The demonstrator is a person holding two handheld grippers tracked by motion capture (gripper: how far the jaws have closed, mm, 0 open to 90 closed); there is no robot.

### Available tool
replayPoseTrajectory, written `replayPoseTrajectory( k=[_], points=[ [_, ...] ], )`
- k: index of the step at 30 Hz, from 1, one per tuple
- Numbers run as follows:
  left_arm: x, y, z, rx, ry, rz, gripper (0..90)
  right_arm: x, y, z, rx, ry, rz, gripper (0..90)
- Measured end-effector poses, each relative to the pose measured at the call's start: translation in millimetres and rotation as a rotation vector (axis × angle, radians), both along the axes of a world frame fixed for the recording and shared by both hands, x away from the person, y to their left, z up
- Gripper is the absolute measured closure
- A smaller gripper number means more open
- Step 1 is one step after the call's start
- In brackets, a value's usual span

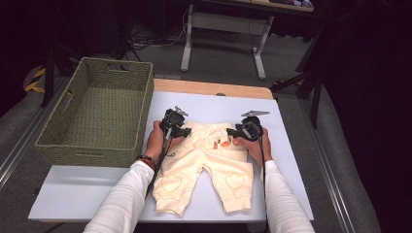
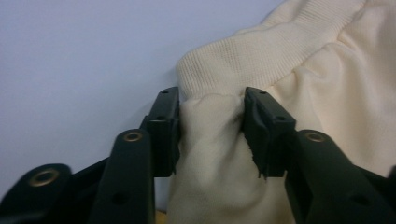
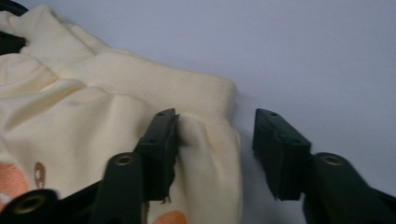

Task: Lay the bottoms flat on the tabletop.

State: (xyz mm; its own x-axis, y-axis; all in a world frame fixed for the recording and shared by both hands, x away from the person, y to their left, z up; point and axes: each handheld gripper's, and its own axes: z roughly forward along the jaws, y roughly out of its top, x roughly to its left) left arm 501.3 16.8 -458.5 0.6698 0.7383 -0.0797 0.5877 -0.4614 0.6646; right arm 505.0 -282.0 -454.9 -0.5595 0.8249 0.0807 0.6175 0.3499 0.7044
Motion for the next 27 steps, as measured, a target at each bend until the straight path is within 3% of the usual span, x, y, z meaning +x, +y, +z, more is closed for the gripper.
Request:
replayPoseTrajectory(
  k=[3,9,18,22,27],
  points=[
    [0.2,-4.5,2.7,0.038,-0.008,-0.011,72.8,-3.2,4.9,1.8,-0.036,0.001,0.007,68.7],
    [0.2,-16.3,7.4,0.133,-0.084,0.006,76.0,-4.8,6.7,4.4,-0.076,-0.023,-0.012,76.2],
    [15.0,-27.6,15.6,0.124,-0.161,0.074,76.5,3.1,4.8,13.9,-0.101,-0.142,-0.083,77.1],
    [21.1,-29.4,18.1,0.138,-0.176,0.076,76.5,7.7,3.4,16.2,-0.092,-0.174,-0.102,77.0],
    [31.5,-27.1,16.8,0.135,-0.182,0.118,76.6,17.9,9.4,18.0,-0.095,-0.216,-0.113,76.9]
  ],
)
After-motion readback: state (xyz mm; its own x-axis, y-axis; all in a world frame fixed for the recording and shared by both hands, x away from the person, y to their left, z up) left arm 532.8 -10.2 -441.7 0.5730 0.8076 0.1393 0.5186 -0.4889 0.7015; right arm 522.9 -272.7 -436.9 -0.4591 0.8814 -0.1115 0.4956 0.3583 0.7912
